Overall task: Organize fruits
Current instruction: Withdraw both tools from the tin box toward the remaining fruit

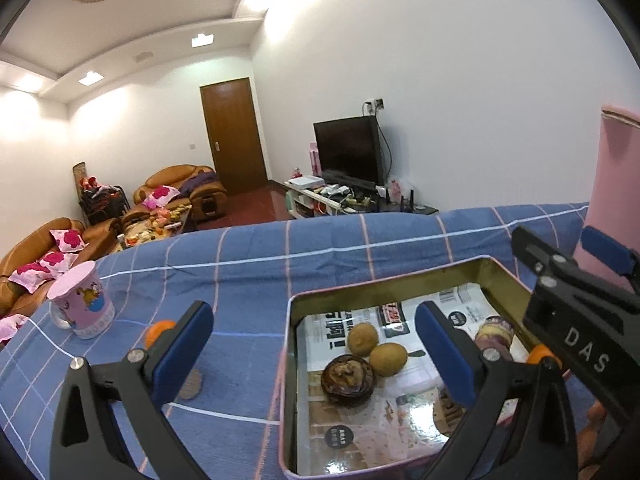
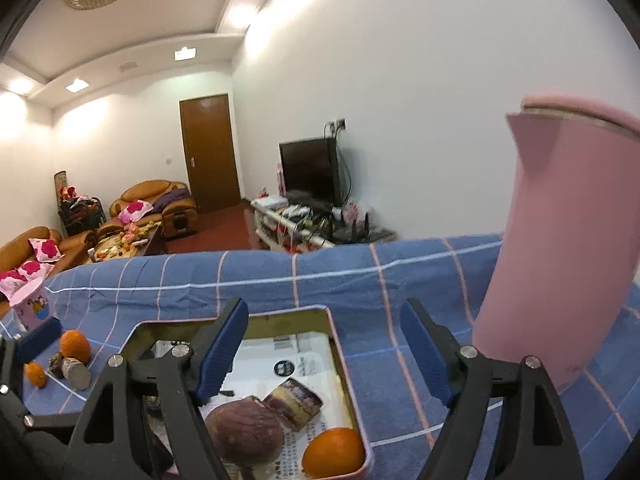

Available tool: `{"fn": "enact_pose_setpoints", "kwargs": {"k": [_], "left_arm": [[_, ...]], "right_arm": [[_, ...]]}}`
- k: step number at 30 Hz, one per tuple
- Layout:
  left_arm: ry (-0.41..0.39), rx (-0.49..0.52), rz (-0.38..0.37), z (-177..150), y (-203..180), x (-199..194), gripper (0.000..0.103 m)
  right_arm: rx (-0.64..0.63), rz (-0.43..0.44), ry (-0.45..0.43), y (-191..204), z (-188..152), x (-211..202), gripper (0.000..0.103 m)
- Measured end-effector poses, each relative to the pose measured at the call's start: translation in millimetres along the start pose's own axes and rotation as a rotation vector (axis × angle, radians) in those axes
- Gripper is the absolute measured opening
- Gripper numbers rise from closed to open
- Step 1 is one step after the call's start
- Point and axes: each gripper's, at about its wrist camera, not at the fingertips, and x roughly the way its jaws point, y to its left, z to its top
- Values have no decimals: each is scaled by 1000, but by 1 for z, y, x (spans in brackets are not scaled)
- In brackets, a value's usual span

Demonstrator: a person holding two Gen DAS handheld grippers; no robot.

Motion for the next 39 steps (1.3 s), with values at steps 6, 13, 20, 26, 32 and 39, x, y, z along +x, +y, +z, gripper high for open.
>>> {"fn": "enact_pose_setpoints", "kwargs": {"k": [6, 13, 20, 26, 32, 39], "left_arm": [[0, 28, -10, -1, -3, -5, 103], [12, 26, -38, -4, 2, -11, 103], [23, 14, -47, -10, 17, -16, 103], [23, 37, -51, -15, 25, -21, 103], [44, 32, -46, -19, 48, -20, 103], [70, -2, 3, -24, 91, -12, 103]], "right_arm": [[-26, -3, -11, 5, -1, -6, 81], [26, -7, 37, 2, -4, -8, 81], [90, -19, 66, 4, -13, -17, 81], [78, -15, 62, 21, -19, -31, 81], [57, 19, 75, 42, -23, -37, 81], [17, 70, 89, 77, -28, -42, 81]]}}
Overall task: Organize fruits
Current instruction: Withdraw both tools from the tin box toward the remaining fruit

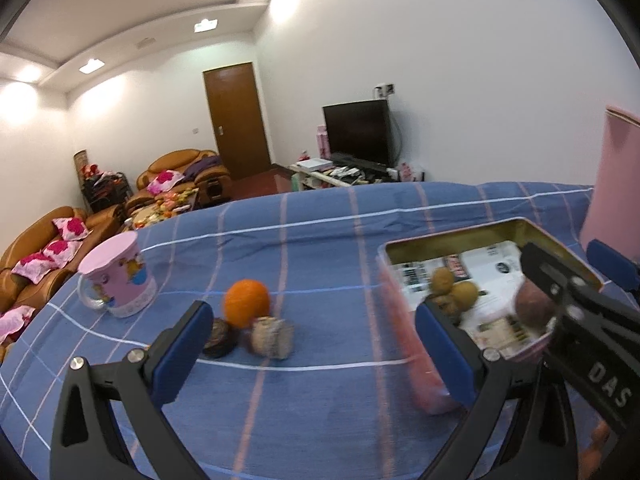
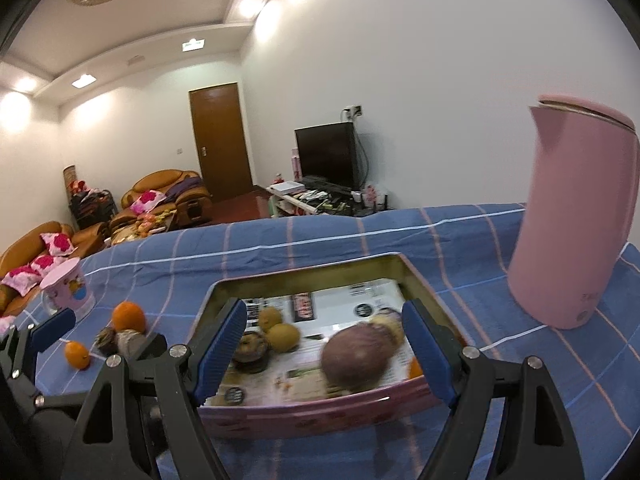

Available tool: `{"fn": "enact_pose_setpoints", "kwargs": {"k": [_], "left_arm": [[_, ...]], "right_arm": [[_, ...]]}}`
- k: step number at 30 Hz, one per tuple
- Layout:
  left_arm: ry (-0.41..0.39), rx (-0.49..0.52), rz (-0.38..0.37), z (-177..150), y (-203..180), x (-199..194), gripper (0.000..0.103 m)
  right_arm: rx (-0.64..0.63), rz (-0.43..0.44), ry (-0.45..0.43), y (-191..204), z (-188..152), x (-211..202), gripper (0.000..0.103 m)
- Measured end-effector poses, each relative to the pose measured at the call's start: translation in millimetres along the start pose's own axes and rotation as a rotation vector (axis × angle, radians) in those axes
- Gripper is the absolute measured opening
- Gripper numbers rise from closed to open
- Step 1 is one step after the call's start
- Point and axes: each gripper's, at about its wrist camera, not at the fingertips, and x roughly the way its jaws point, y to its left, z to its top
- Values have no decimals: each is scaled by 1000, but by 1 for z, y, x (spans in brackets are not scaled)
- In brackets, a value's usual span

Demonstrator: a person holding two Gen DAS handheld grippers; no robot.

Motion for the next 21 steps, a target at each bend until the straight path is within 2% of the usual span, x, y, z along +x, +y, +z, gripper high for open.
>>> {"fn": "enact_pose_setpoints", "kwargs": {"k": [15, 21], "left_arm": [[43, -56, 77, -9, 78, 16, 103], [122, -80, 83, -13, 104, 32, 103]], "right_arm": [[-75, 90, 29, 75, -7, 11, 81], [-101, 127, 61, 102, -9, 21, 81]]}}
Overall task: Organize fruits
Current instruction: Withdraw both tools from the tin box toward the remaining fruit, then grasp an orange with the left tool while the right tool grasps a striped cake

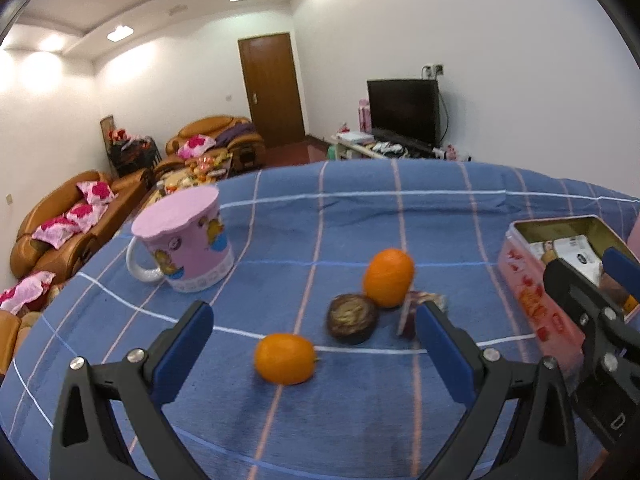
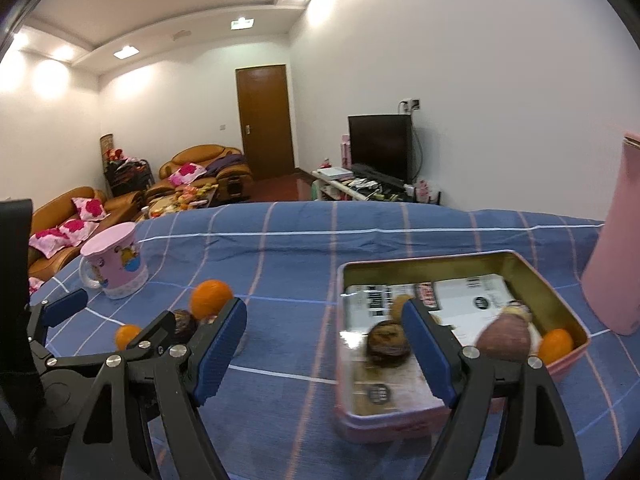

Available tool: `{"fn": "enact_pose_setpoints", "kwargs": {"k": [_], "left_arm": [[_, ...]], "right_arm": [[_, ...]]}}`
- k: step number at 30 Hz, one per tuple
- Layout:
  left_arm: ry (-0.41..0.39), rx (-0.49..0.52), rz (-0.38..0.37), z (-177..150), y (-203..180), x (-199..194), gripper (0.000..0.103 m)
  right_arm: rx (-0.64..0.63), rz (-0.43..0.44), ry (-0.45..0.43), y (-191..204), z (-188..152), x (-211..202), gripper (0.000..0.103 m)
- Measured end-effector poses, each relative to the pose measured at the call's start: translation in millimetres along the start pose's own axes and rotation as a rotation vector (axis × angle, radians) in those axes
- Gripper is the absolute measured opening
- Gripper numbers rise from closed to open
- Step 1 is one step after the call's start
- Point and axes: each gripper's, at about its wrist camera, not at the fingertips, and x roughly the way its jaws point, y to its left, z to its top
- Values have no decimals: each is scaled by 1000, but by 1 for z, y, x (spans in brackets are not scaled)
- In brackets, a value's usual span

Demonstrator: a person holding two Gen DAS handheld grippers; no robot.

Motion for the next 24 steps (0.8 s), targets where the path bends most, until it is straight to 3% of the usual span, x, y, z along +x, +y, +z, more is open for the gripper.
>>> {"fn": "enact_pose_setpoints", "kwargs": {"k": [8, 15, 19, 24], "left_arm": [[194, -44, -46, -6, 28, 38, 103], [318, -105, -87, -14, 45, 63, 87], [309, -89, -95, -13, 43, 63, 80], [291, -70, -131, -10, 38, 56, 56]], "right_arm": [[-25, 49, 85, 23, 1, 20, 81], [-39, 134, 226, 33, -1, 50, 81], [-84, 145, 245, 45, -1, 57, 80], [-132, 143, 298, 56, 0, 75, 70]]}}
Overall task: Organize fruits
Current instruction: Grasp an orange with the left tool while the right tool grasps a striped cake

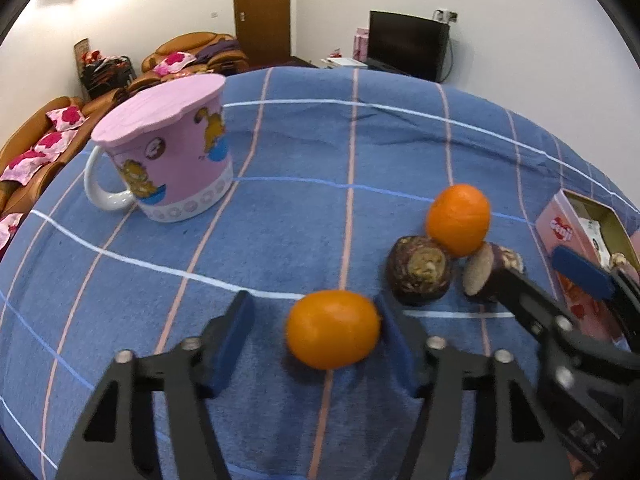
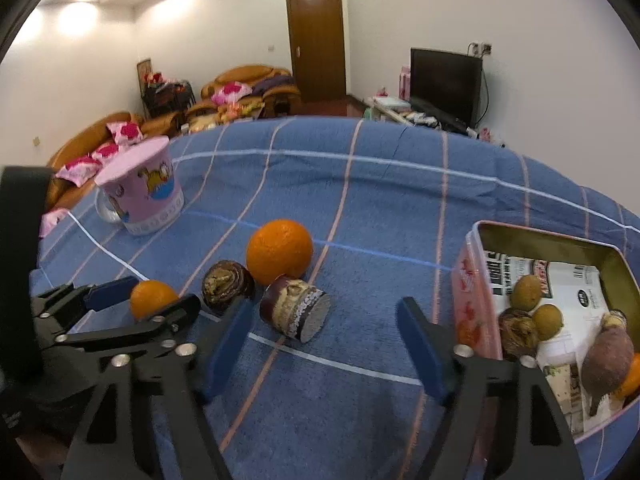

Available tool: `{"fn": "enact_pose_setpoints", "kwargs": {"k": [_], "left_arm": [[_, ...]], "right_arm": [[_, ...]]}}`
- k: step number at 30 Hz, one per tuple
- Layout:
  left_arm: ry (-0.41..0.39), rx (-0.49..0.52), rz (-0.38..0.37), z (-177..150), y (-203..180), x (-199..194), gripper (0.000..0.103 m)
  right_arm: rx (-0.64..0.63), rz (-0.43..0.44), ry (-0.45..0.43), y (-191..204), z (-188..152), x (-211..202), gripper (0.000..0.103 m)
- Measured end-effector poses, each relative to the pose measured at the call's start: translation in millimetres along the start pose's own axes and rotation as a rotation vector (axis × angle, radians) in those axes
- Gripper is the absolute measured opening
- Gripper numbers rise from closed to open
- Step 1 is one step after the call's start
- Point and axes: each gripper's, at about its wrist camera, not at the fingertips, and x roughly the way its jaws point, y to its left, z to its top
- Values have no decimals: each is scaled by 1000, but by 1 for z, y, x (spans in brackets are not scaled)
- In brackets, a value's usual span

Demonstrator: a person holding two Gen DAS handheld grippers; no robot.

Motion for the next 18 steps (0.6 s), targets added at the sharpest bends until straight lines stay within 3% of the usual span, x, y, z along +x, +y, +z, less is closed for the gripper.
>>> {"fn": "enact_pose_setpoints", "kwargs": {"k": [3, 8, 13, 18], "left_arm": [[-6, 9, -22, 1, -4, -5, 44], [-29, -11, 8, 3, 2, -10, 43], [-115, -32, 115, 4, 8, -22, 43], [-189, -37, 154, 7, 11, -31, 43]], "right_arm": [[6, 16, 22, -1, 4, 9, 68], [-22, 29, 32, 5, 6, 13, 67], [-38, 27, 72, 10, 7, 21, 65], [-47, 20, 131, 12, 9, 34, 50]]}}
